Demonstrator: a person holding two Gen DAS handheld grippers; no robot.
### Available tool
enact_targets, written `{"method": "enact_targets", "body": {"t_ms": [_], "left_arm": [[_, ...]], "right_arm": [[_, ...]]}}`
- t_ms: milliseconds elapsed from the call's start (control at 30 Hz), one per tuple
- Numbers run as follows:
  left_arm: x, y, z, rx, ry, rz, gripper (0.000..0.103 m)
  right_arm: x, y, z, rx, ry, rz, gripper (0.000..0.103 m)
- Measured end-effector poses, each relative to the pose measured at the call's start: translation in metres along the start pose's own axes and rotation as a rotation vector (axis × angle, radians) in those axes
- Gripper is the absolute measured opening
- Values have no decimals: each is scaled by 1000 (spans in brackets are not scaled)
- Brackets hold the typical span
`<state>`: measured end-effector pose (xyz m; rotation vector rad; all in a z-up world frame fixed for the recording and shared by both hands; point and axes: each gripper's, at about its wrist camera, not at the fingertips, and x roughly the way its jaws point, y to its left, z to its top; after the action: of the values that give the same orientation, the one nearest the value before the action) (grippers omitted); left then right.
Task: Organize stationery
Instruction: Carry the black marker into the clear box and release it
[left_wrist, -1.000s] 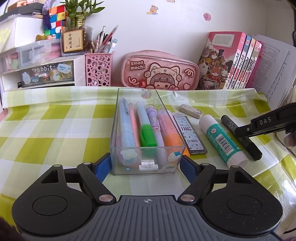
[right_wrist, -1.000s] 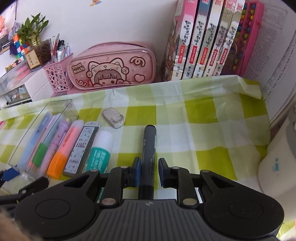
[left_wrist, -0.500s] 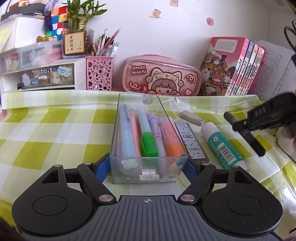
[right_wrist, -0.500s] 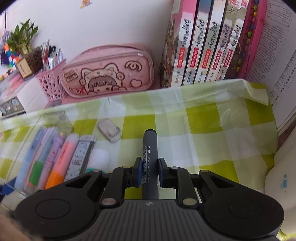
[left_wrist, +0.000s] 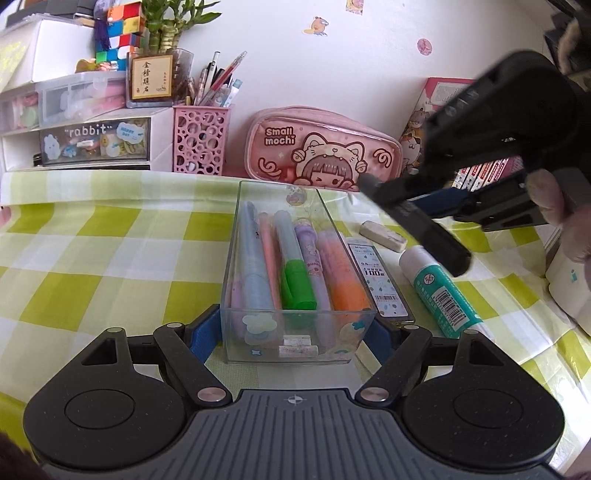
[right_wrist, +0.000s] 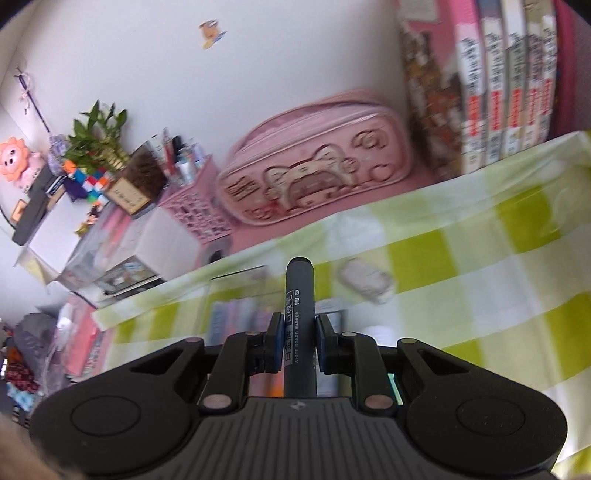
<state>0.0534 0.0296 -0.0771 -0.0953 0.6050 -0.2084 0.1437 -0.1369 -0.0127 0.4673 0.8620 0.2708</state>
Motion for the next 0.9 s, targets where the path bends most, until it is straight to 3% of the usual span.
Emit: {"method": "enact_targets", "body": {"t_ms": [267, 600, 900], "left_arm": [[-2, 5, -1, -34, -9, -24, 78], [-2, 4, -1, -31, -8, -23, 78], [-1, 3, -1, -26, -7, -20, 78]], "right_arm": [[26, 22, -6, 41, 13, -22, 44], [36, 43, -7, -49, -24, -91, 44], [36, 46, -10, -53, -22, -92, 45]]}}
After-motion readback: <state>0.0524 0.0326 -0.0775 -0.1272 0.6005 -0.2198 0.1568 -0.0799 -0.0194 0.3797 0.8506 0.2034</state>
